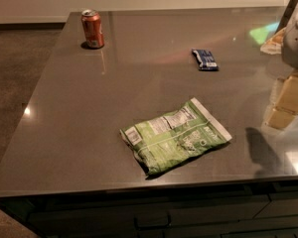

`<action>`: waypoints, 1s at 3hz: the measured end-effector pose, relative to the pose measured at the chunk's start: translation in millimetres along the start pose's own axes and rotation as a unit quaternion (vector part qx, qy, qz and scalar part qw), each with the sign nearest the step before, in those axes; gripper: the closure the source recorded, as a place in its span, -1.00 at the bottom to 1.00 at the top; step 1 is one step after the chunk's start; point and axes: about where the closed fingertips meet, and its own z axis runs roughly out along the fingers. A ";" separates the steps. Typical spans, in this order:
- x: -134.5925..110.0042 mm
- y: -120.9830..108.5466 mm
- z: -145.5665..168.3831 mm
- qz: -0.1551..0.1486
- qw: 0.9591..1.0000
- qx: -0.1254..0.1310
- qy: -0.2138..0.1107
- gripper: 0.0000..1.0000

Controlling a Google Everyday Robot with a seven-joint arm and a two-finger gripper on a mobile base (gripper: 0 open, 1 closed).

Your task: Pick green jalapeno chip bag

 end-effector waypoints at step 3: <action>-16.2 -3.5 44.5 -0.029 0.999 -0.036 -0.005 -1.00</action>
Offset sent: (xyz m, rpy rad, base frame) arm 0.0214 0.0176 -0.0368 0.0174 0.0765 0.0672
